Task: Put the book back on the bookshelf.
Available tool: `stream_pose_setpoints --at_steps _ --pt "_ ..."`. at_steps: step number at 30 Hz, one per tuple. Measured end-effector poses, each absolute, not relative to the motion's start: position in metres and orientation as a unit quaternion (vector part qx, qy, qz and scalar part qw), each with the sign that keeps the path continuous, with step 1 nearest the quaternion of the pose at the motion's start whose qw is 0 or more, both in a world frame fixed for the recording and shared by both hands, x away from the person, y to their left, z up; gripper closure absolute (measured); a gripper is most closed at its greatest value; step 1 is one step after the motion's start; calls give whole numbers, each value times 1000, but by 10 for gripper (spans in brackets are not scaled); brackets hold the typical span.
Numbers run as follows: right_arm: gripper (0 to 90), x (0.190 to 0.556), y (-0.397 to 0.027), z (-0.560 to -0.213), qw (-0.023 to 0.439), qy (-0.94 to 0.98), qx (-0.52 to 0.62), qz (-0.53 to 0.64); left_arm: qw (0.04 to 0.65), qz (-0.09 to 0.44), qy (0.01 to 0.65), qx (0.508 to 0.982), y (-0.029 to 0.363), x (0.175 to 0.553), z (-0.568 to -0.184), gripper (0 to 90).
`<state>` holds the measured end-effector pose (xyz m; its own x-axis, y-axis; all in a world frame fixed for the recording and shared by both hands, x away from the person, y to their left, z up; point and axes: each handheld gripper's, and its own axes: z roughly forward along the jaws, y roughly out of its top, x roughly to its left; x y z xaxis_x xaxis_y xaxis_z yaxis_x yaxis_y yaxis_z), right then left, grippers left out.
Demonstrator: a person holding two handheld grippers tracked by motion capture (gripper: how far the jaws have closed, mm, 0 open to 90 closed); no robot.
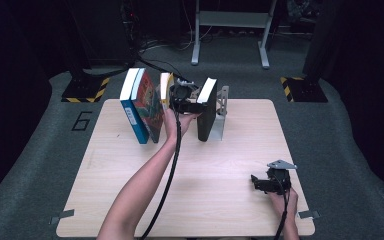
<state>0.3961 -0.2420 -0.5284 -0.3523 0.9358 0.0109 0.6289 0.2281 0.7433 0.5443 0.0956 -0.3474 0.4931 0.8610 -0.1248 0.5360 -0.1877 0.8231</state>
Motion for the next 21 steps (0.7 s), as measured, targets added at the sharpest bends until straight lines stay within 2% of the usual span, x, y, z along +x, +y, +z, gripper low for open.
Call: stream_pose_setpoints --at_steps 12,21 --pt "120 396 -242 -529 229 749 522 337 450 169 434 762 126 494 -368 107" --pt "120 396 -242 -529 229 750 521 338 437 169 418 778 157 455 -394 76"
